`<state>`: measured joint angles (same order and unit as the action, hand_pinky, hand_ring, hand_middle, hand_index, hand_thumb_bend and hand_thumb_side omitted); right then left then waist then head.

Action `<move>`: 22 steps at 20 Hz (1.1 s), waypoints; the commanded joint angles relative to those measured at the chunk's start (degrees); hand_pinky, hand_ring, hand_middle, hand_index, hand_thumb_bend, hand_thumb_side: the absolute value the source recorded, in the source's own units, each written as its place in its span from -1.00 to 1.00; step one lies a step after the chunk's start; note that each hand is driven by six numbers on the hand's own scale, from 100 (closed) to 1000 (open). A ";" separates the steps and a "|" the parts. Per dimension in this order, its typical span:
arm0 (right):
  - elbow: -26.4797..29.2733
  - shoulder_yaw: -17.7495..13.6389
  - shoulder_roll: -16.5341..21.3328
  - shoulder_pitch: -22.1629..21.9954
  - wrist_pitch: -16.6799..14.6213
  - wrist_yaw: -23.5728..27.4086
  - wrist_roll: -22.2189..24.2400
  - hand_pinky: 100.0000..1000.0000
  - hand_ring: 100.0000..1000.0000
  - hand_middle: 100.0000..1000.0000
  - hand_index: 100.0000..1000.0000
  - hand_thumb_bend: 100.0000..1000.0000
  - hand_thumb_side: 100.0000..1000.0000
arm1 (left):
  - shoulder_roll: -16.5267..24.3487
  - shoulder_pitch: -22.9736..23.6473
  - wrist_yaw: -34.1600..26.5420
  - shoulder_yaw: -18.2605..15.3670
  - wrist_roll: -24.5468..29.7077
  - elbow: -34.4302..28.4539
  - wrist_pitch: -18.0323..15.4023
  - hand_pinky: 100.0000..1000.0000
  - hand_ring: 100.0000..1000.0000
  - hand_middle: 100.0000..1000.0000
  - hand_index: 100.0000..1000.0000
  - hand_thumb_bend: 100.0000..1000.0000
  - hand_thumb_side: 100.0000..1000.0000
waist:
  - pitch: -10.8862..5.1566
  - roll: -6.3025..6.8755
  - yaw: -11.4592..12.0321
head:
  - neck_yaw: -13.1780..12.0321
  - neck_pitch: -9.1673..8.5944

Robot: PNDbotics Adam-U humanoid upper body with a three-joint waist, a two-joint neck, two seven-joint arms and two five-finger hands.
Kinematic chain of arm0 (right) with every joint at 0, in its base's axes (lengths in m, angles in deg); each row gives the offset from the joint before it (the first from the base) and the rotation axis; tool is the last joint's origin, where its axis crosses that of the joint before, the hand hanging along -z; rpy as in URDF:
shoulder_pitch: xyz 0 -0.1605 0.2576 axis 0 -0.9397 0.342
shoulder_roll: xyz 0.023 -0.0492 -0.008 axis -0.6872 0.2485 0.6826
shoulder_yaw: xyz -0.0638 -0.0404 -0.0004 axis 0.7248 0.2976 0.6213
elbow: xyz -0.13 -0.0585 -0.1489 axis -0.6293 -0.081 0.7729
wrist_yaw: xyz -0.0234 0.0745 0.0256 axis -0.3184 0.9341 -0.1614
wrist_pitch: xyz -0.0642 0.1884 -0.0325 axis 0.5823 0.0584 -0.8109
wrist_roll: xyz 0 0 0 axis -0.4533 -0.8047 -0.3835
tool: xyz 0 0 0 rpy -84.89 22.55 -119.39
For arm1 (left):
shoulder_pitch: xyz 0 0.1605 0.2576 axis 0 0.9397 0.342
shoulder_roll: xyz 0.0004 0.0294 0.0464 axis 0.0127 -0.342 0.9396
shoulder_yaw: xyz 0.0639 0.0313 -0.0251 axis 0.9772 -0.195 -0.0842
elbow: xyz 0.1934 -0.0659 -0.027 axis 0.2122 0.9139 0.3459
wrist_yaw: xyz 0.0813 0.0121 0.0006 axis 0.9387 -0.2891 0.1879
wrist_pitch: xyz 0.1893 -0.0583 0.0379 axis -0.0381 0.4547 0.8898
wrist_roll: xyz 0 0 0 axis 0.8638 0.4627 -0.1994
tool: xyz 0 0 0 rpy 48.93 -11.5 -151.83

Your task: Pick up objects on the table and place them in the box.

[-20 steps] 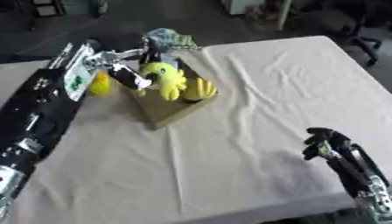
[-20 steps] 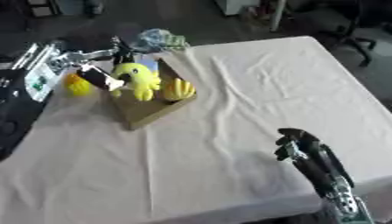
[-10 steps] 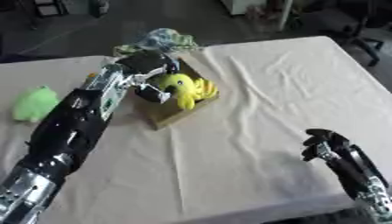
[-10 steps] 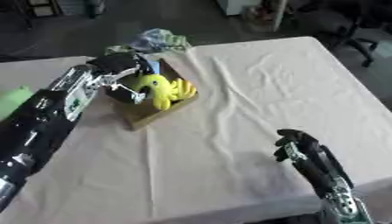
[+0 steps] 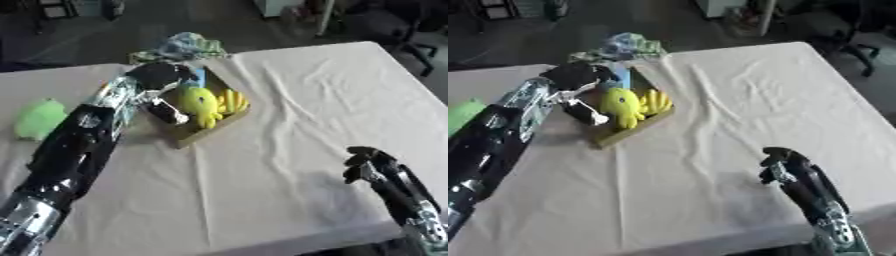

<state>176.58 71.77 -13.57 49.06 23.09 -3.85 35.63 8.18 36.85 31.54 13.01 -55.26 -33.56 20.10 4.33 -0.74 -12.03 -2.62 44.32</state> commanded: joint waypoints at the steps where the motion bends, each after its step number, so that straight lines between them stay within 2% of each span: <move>1: 0.64 -0.61 0.58 0.34 -0.10 0.08 -0.17 -0.08 -0.04 0.01 0.45 -1.00 0.02 | 3.95 -1.77 -0.80 -1.30 -1.41 -4.33 -1.47 0.66 0.57 0.68 0.86 -0.84 0.30 | -0.38 -0.65 0.29 | 0.53 -0.20; 2: 0.63 -0.70 0.64 0.33 -0.12 0.06 -0.24 -0.08 -0.04 0.01 0.45 -1.00 0.01 | 5.21 -2.02 -1.70 -1.67 -1.90 -5.80 -1.75 0.64 0.54 0.64 0.83 -0.42 -0.08 | -0.40 -0.56 0.50 | 0.81 -0.20; 3: 0.64 -0.83 0.72 0.30 -0.13 0.02 -0.36 -0.08 -0.04 0.01 0.45 -1.00 0.01 | 6.66 -2.23 -2.66 -2.02 -2.13 -7.35 -2.05 0.61 0.50 0.60 0.82 -0.48 -0.25 | -0.41 -0.45 0.76 | 1.11 -0.20; 5: 0.64 -1.09 0.95 0.26 -0.14 -0.07 -0.60 -0.08 -0.04 0.01 0.45 -1.00 0.01 | 9.66 -2.31 -4.55 -2.65 -1.23 -9.58 -2.59 0.62 0.50 0.60 0.81 -0.51 -0.39 | -0.43 -0.20 1.30 | 1.64 -0.20; 8: 0.69 -1.40 1.28 0.23 -0.16 -0.24 -0.91 -0.08 -0.04 0.01 0.45 -1.00 0.00 | 14.29 -1.72 -7.41 -4.04 1.35 -9.07 -1.85 0.60 0.50 0.61 0.80 -0.46 -0.45 | -0.46 0.24 2.21 | 2.22 -0.20; 11: 0.76 -1.58 1.44 0.30 -0.20 -0.36 -1.08 -0.08 -0.04 0.01 0.45 -1.00 0.00 | 18.96 0.24 -9.37 -6.49 4.19 -5.66 0.61 0.57 0.48 0.59 0.78 -0.48 -0.45 | -0.40 0.46 2.54 | 2.29 -0.20; 12: 0.77 -1.62 1.47 0.34 -0.19 -0.38 -1.14 -0.08 -0.04 0.01 0.45 -1.00 0.00 | 20.53 1.13 -9.74 -7.38 5.15 -4.31 1.52 0.54 0.46 0.57 0.76 -0.42 -0.68 | -0.30 0.46 2.61 | 2.26 -0.20; 13: 0.76 -1.59 1.49 0.38 -0.19 -0.39 -1.14 -0.08 -0.04 0.01 0.45 -1.00 0.00 | 21.95 2.21 -10.18 -8.22 6.14 -2.82 2.48 0.54 0.45 0.57 0.76 -0.54 -0.36 | -0.25 0.44 2.54 | 2.10 -0.20; 14: 0.75 -1.56 1.52 0.40 -0.19 -0.39 -1.14 -0.08 -0.04 0.01 0.45 -1.00 0.00 | 22.91 3.25 -10.75 -8.89 7.13 -1.25 3.46 0.52 0.44 0.56 0.74 -0.59 -0.30 | -0.20 0.40 2.53 | 2.05 -0.20; 17: 0.71 -1.55 1.58 0.41 -0.20 -0.38 -1.15 -0.08 -0.04 0.01 0.45 -1.00 0.00 | 24.13 5.30 -12.31 -9.79 10.20 2.26 4.60 0.52 0.44 0.56 0.73 -0.58 -0.22 | -0.11 0.33 2.62 | 1.99 -0.20; 22: 0.69 -1.48 1.56 0.43 -0.24 -0.37 -1.07 -0.09 -0.04 0.01 0.45 -1.00 -0.01 | 24.53 6.70 -12.24 -10.29 14.35 3.58 4.46 0.52 0.44 0.56 0.72 -0.56 -0.27 | -0.18 0.19 2.86 | 2.04 -0.20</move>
<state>176.57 70.58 -13.31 49.05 22.97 -4.09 34.56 30.43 44.40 19.49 3.74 -41.84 -29.74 24.55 4.33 -0.71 -9.18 -0.55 44.32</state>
